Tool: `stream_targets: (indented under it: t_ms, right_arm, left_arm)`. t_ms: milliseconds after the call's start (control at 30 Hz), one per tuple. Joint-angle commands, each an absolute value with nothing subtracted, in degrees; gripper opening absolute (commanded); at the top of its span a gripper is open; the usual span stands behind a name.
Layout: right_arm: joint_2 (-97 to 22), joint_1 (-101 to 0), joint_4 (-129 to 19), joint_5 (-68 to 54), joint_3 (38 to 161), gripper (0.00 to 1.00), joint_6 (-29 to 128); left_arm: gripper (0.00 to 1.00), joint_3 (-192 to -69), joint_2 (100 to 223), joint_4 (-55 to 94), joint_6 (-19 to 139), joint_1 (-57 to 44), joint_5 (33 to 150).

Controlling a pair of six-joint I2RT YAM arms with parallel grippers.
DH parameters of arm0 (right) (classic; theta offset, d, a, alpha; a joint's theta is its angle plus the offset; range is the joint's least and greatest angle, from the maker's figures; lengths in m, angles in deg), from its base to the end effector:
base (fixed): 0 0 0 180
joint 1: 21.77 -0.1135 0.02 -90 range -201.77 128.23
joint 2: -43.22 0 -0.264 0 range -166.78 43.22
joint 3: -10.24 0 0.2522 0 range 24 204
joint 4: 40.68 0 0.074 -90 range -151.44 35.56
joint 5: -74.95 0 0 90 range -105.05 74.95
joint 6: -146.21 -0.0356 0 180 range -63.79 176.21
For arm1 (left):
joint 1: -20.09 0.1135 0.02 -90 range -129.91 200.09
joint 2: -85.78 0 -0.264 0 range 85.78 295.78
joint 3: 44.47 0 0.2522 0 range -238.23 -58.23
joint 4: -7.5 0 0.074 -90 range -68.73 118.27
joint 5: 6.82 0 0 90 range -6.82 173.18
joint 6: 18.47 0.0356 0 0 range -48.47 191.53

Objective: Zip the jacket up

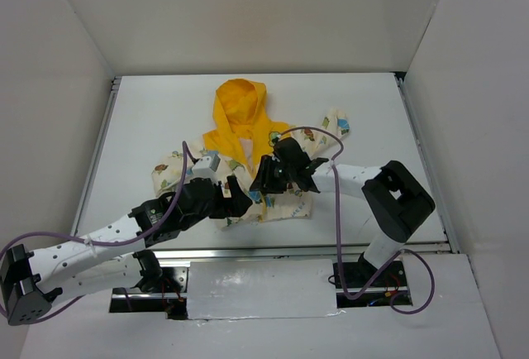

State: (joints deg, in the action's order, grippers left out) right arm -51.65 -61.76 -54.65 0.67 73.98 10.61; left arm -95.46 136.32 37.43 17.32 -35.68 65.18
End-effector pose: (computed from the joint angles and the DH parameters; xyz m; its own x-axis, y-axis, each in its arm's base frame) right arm 0.2502 0.2225 0.1695 -0.9264 0.1206 -0.3568 -0.1476 0.7552 0.6386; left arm 0.1206 -0.1578 0.2662 -0.6770 -0.3764 -0.6325 0.1468 0.7730 -0.6172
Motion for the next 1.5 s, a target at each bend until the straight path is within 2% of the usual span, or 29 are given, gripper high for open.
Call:
stream_targets:
  t_ms: [0,167,300,367,467,500,567,633,667,833,933,1000,1233,1467]
  right_arm:
    - [-52.7,-62.1,-51.8,3.3,73.0,0.49,10.1]
    - [-52.3,-62.1,-50.8,4.0,71.0,0.49,9.5]
    - [-51.4,-62.2,-52.2,1.6,69.8,0.52,9.8]
    - [-50.9,-62.2,-51.0,1.9,68.4,0.51,9.8]
    - [-51.2,-62.1,-48.0,6.1,67.6,0.38,9.3]
    - [-51.7,-62.1,-47.5,7.2,67.5,0.29,9.2]
    - [-51.9,-62.3,-46.2,8.8,67.3,0.21,8.7]
    - [-51.3,-62.2,-45.4,8.8,67.0,0.03,8.3]
    - [-50.2,-62.1,-45.1,8.8,66.7,0.00,8.1]
    - [-43.6,-62.2,-39.6,10.3,64.5,0.00,8.5]
    - [-38.4,-62.2,-32.2,11.3,60.4,0.00,9.0]
    - [-35.8,-62.2,-31.3,11.7,59.8,0.00,9.6]
    - [-33.2,-62.2,-30.8,13.7,58.8,0.00,11.6]
    - [-33.4,-62.2,-30.9,13.3,57.8,0.00,12.3]
  left_arm:
    - [0.99,-95.4,136.0,36.0,16.6,-35.9,64.9]
    - [0.95,-95.1,135.7,36.0,16.6,-36.0,64.7]
    - [0.95,-95.1,135.5,36.0,16.8,-35.9,64.8]
    - [0.95,-95.0,135.6,35.8,17.1,-36.0,65.0]
    - [0.95,-95.0,136.0,35.4,17.0,-35.9,65.1]
    - [0.95,-95.0,136.0,35.3,17.0,-36.0,65.0]
    - [0.95,-95.0,136.2,35.3,17.0,-35.9,65.1]
    - [0.95,-94.9,136.2,35.3,16.9,-36.0,65.2]
    - [0.95,-94.9,136.1,35.3,16.9,-35.9,65.2]
    - [0.92,-93.6,136.0,33.8,16.3,-35.9,67.2]
    - [0.83,-91.4,136.5,30.9,15.4,-35.9,68.4]
    - [0.82,-90.1,136.9,29.4,15.3,-35.9,69.0]
    - [0.77,-87.6,138.7,22.2,15.9,-35.9,70.3]
    - [0.77,-84.5,137.3,15.5,15.8,-35.8,69.4]
